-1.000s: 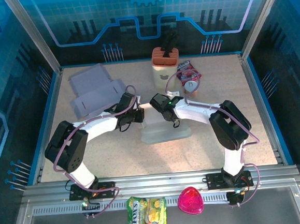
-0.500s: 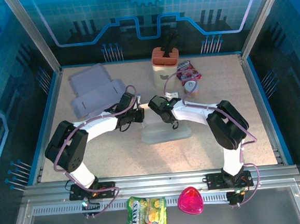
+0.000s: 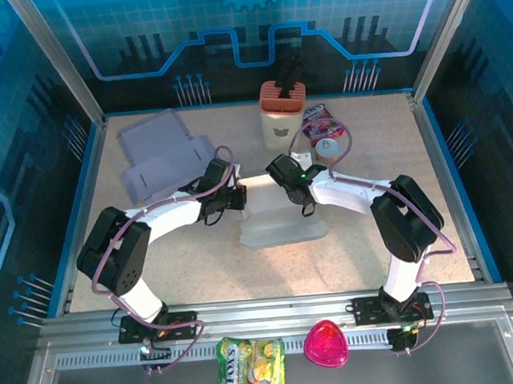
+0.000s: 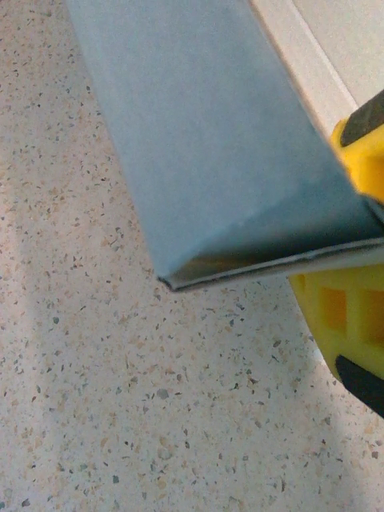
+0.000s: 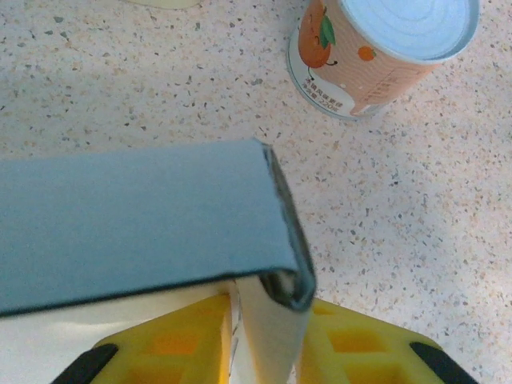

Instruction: Fold the paper box

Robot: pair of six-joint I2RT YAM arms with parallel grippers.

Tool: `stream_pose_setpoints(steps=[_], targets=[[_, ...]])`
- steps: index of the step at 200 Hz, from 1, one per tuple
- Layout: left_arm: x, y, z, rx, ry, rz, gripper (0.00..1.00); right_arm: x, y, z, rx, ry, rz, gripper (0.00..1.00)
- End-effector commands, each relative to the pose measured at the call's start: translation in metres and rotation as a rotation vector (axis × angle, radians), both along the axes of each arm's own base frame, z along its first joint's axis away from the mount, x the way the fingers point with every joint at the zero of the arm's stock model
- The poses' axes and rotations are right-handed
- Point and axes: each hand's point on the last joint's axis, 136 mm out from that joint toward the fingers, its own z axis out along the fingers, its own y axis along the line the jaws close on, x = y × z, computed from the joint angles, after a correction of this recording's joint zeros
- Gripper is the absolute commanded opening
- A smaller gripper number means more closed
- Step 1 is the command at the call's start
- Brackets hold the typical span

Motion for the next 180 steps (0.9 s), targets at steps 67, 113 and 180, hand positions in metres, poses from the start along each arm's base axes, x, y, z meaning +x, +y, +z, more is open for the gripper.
stream_pose_setpoints(steps=[67,113,180], targets=[[-0.010,0.007,-0.016,0.046,0.070,0.014,0.00,-0.011,-0.017,0.000,-0.083,-0.040,-0.094,0.00],[-0.012,0.009,-0.021,0.022,0.060,0.055,0.05,-0.013,-0.016,0.001,-0.067,-0.035,-0.088,0.00],[-0.019,0.004,-0.023,0.027,0.026,0.072,0.15,-0.016,-0.015,-0.003,-0.046,-0.014,-0.104,0.00]])
